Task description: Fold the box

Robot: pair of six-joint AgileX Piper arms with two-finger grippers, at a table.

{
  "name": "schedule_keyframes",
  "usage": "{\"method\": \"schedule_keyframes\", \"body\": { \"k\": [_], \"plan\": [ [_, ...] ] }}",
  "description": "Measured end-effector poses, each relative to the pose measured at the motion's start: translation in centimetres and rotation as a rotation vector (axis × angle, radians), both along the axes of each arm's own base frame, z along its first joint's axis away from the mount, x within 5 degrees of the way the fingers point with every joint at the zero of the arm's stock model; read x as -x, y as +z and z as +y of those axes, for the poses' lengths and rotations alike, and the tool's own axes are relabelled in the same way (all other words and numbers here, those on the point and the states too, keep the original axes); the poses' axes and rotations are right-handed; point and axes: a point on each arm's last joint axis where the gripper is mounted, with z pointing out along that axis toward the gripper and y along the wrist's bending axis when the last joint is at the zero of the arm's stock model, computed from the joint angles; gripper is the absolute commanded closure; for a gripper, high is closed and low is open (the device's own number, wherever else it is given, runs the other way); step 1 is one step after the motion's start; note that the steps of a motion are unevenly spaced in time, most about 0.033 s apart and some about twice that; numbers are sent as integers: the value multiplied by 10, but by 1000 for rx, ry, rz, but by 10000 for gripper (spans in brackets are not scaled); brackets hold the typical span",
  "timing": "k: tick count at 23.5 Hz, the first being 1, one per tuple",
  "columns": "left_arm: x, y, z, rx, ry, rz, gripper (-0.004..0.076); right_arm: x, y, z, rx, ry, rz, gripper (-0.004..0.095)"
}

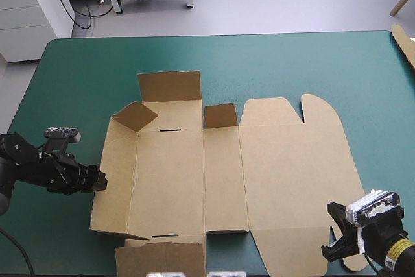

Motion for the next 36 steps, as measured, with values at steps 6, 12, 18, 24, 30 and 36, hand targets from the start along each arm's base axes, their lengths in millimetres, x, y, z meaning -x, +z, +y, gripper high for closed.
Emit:
{"method": "schedule_keyframes", "body": {
  "k": [6,12,18,24,30,36],
  "plan": [
    [1,-24,-7,103,-6,69,232,0,0,0,0,0,0,928],
    [4,-55,-17,225,-10,109,232,0,0,0,0,0,0,928],
    [1,-59,-18,241,-8,113,499,0,0,0,1,0,1,929],
    [-1,-64,-18,247,-60,129,731,0,-1,0,2,0,2,929],
    [-5,-61,-16,228,-78,106,731,0,-1,0,2,0,2,928],
    [-27,-27,-13,65,-188,-24,731,0,-1,0,2,0,2,929]
  ]
}}
